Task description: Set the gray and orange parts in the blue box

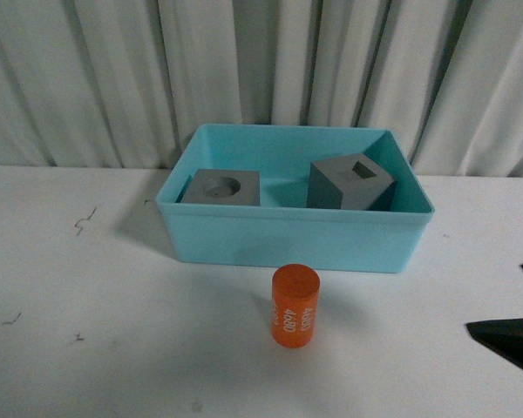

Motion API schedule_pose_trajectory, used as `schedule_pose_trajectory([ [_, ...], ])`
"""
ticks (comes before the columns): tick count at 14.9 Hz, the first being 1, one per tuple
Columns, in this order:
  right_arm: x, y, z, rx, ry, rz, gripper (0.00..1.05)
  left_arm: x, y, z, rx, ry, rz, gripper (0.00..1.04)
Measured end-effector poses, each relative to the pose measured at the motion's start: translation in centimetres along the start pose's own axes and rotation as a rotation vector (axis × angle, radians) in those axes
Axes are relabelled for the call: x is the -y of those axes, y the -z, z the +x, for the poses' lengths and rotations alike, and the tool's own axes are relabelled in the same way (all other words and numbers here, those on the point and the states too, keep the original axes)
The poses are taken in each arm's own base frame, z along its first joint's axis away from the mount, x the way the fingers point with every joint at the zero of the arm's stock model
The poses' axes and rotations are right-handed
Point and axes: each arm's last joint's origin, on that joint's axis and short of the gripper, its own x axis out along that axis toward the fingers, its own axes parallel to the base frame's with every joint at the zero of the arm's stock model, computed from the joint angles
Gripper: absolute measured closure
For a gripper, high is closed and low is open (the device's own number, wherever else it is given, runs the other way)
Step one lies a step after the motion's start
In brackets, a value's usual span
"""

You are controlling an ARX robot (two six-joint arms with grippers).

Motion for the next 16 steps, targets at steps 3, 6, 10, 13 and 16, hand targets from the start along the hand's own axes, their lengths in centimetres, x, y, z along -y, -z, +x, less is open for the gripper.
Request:
schedule_pose_trajectory([
  [3, -2.1, -2.5, 6.7, -0.015, -0.096, -0.108, 0.06, 0.0, 0.0, 0.0, 0.000, 0.000, 0.000, 0.07],
  [6, -2.4, -3.2, 8.4, -0.018, -0.104, -0.115, 0.06, 0.0, 0.0, 0.0, 0.000, 0.000, 0.000, 0.07],
  [10, -2.5, -3.8, 10.7, -0.033, -0.107, -0.128, 0.06, 0.0, 0.0, 0.0, 0.000, 0.000, 0.000, 0.07],
  [13, -3.0, -4.7, 12.5, -0.031, -0.117, -0.147, 0.06, 0.0, 0.0, 0.0, 0.000, 0.000, 0.000, 0.07],
  [16, -3.3, -4.8, 13.7, -0.049, -0.115, -0.156, 0.06, 0.0, 0.0, 0.0, 0.000, 0.000, 0.000, 0.07],
])
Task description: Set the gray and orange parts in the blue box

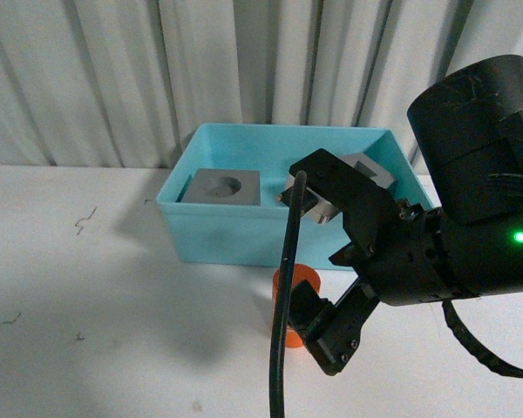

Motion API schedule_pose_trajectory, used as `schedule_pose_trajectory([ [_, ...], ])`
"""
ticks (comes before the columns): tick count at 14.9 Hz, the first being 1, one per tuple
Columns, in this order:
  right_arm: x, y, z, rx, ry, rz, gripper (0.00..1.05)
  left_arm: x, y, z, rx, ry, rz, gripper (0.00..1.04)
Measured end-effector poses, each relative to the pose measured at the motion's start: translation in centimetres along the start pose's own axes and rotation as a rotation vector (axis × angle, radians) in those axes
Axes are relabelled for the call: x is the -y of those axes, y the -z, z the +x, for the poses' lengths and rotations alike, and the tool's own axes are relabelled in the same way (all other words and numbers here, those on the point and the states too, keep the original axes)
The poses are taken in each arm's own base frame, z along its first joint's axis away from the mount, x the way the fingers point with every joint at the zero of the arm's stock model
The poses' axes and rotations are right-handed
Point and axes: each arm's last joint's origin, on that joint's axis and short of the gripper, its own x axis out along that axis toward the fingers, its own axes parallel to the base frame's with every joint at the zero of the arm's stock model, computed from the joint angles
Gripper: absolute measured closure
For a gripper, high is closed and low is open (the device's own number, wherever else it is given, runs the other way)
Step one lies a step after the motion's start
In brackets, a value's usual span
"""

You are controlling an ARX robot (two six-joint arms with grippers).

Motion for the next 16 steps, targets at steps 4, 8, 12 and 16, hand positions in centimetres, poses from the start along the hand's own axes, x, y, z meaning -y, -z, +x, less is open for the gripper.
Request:
schedule_pose_trajectory([
  [4, -0.3, -0.8, 1.2, -0.017, 0.001, 0.000, 0.24, 0.0, 0.0, 0.0, 0.000, 0.000, 0.000, 0.07],
  [8, -0.4, -0.7, 1.5, -0.030, 0.016, 0.000, 0.59, 0.0, 0.0, 0.0, 0.000, 0.000, 0.000, 0.07],
  [12, -0.1, -4.5, -2.8, 0.134, 0.106, 0.037, 0.60, 0.0, 0.0, 0.0, 0.000, 0.000, 0.000, 0.07],
  [16, 4.0, -12.5, -12.5, 0.530, 0.424, 0.118, 0.60, 0.0, 0.0, 0.0, 0.000, 0.000, 0.000, 0.07],
])
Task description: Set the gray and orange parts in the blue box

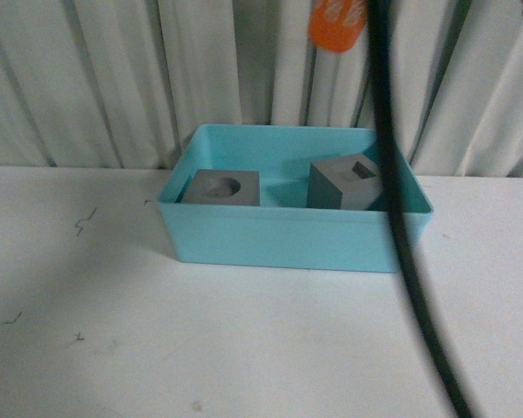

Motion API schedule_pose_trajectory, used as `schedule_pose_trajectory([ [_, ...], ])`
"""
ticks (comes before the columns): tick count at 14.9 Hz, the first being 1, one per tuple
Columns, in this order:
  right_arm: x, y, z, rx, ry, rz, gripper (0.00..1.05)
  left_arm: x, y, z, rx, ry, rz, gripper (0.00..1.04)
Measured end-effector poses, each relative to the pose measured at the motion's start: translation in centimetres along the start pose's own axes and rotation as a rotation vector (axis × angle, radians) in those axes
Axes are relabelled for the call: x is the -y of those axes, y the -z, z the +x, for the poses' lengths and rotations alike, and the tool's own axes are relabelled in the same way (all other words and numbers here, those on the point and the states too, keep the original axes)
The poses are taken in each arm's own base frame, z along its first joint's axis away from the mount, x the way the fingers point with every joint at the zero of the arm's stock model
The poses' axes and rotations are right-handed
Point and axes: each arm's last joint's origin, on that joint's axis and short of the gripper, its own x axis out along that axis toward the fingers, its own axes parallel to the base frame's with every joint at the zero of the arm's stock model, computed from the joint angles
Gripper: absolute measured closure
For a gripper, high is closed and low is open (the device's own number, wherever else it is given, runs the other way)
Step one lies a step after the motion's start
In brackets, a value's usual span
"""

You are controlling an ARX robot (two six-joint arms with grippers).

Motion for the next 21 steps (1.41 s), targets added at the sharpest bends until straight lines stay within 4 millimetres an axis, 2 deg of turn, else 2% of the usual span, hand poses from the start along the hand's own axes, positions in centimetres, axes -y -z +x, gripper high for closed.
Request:
schedule_pose_trajectory([
  [1, 1.3, 0.4, 1.0, -0.013, 0.080, 0.017, 0.60, 0.0, 0.0, 0.0, 0.000, 0.000, 0.000, 0.07],
  [2, 2.1, 2.0, 2.4, -0.050, 0.136, 0.049, 0.60, 0.0, 0.0, 0.0, 0.000, 0.000, 0.000, 0.07],
  [3, 2.1, 4.2, 4.2, -0.110, 0.147, 0.067, 0.60, 0.0, 0.0, 0.0, 0.000, 0.000, 0.000, 0.07],
  [4, 1.5, 5.5, 5.8, -0.147, 0.138, 0.078, 0.60, 0.0, 0.0, 0.0, 0.000, 0.000, 0.000, 0.07],
  [5, 0.9, 5.5, 7.0, -0.137, 0.116, 0.088, 0.60, 0.0, 0.0, 0.0, 0.000, 0.000, 0.000, 0.07],
  [7, -0.3, 4.0, 9.0, -0.101, 0.088, 0.095, 0.60, 0.0, 0.0, 0.0, 0.000, 0.000, 0.000, 0.07],
  [9, -1.5, 5.2, 10.8, -0.133, 0.076, 0.111, 0.60, 0.0, 0.0, 0.0, 0.000, 0.000, 0.000, 0.07],
  [12, -2.5, 9.6, 12.5, -0.253, 0.077, 0.145, 0.60, 0.0, 0.0, 0.0, 0.000, 0.000, 0.000, 0.07],
  [16, -3.6, 10.2, 13.6, -0.265, 0.067, 0.156, 0.60, 0.0, 0.0, 0.0, 0.000, 0.000, 0.000, 0.07],
  [21, -4.7, 13.0, 14.9, -0.343, 0.076, 0.169, 0.60, 0.0, 0.0, 0.0, 0.000, 0.000, 0.000, 0.07],
])
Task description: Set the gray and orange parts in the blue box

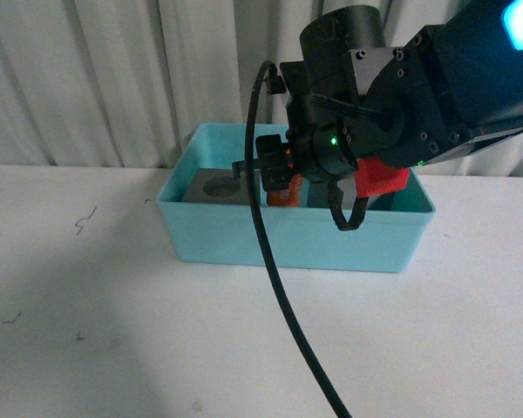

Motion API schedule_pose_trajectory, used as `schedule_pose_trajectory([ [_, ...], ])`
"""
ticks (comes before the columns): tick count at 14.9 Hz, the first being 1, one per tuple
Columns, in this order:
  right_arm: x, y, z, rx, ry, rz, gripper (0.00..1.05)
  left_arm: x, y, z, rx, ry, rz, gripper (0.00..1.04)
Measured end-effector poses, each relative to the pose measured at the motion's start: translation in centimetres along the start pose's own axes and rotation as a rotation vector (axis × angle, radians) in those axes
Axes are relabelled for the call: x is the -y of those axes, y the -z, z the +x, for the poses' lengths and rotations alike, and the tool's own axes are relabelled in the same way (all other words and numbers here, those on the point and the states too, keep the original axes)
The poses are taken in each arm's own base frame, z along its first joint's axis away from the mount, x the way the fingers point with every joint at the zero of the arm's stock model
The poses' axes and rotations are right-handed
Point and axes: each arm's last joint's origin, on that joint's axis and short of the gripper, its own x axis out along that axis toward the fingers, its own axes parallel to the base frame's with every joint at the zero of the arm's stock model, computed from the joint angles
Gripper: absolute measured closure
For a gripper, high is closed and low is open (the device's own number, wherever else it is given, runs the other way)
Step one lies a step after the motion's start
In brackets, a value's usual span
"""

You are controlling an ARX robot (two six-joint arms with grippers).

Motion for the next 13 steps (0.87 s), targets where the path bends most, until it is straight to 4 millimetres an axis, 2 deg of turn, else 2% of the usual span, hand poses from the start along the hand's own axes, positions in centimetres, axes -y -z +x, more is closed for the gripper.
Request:
schedule_pose_trajectory([
  [4, 0.0, 0.0, 0.8, -0.011, 0.006, 0.006, 0.60, 0.0, 0.0, 0.0, 0.000, 0.000, 0.000, 0.07],
  [8, 0.0, 1.3, 1.6, -0.051, 0.015, 0.005, 0.60, 0.0, 0.0, 0.0, 0.000, 0.000, 0.000, 0.07],
  [10, 0.0, 1.3, 1.6, -0.056, 0.018, 0.010, 0.60, 0.0, 0.0, 0.0, 0.000, 0.000, 0.000, 0.07],
  [13, 0.0, 1.2, 1.6, -0.056, 0.018, 0.012, 0.30, 0.0, 0.0, 0.0, 0.000, 0.000, 0.000, 0.07],
])
